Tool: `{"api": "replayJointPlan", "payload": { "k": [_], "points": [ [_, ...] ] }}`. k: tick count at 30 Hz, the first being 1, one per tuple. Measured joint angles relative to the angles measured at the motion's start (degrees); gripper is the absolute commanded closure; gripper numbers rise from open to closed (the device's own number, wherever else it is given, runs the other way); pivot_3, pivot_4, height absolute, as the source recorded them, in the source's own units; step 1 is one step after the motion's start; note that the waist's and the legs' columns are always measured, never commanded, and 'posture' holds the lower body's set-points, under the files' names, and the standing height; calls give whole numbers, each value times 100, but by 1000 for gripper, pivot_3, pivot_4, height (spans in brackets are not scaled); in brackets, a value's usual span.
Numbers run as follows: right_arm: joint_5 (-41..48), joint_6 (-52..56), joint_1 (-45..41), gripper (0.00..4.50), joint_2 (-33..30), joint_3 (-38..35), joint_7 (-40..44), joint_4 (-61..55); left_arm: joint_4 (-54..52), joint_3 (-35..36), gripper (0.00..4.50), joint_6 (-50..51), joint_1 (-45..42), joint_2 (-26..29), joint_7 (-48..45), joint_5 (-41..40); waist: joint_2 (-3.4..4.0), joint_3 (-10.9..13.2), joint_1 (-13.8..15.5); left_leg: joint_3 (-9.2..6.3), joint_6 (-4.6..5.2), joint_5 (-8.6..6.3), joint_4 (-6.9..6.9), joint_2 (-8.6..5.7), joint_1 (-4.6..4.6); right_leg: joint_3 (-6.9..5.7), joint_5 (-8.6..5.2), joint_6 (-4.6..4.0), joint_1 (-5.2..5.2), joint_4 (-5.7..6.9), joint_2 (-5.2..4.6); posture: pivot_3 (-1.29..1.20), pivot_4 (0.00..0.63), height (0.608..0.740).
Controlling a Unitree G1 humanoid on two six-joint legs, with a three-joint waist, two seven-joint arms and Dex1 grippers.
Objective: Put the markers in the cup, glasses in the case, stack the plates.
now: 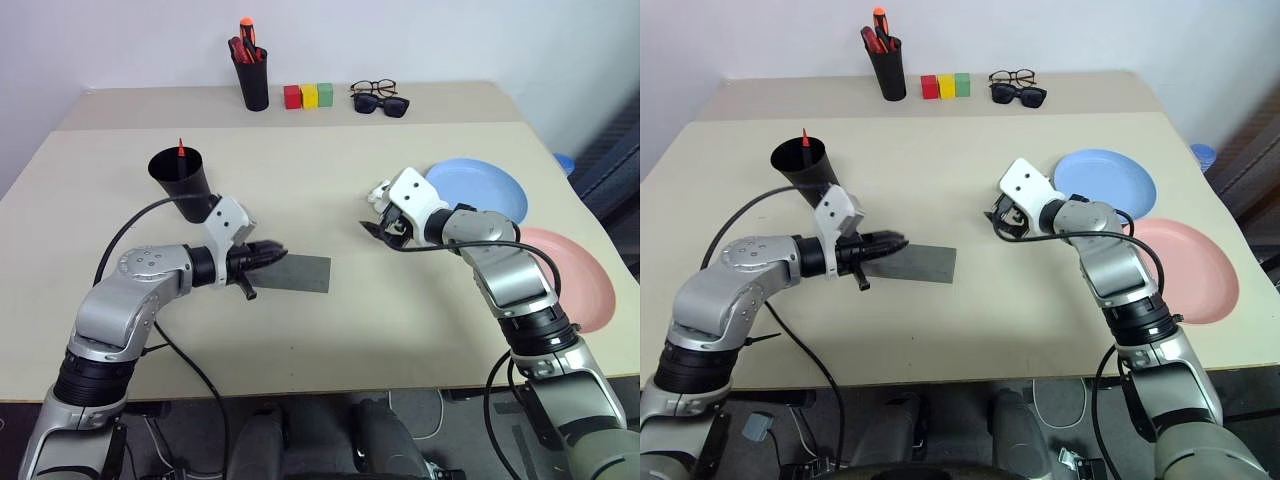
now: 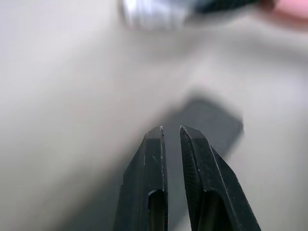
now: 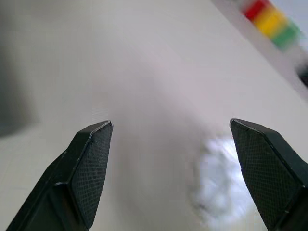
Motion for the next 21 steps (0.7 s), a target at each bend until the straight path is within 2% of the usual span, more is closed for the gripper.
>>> {"api": "replayJointPlan", "payload": {
  "k": [3, 9, 20, 21],
  "points": [
    [27, 199, -178, 541, 294, -299, -430, 698, -9, 388, 3984, -592, 352, -43, 59, -4, 2, -1, -26, 7, 0, 0, -4, -1, 3, 4, 0, 0, 0, -1, 0, 0, 150, 740],
    [-162, -117, -456, 541, 305, -425, -834, 1653, -74, 491, 3984, -805, 1110, -8, 174, 8, 3, -1, -15, 7, 2, -1, -3, -2, 1, 5, 0, 1, -1, -1, 0, 0, 150, 740],
    [-732, -236, -434, 541, -540, -193, -601, 2108, -416, 595, 3984, -841, 1397, -79, 389, -170, 3, -1, -23, 8, 3, -2, -4, -1, 2, 5, 0, 1, 1, -2, 2, 0, 150, 740],
    [-795, -254, -379, 787, -589, -147, -584, 2156, -426, 595, 4016, -841, 1391, -86, 387, -216, 3, -1, -23, 8, 3, -2, -4, -1, 2, 5, 0, 1, 1, -2, 2, 0, 150, 740]
  ]
}}
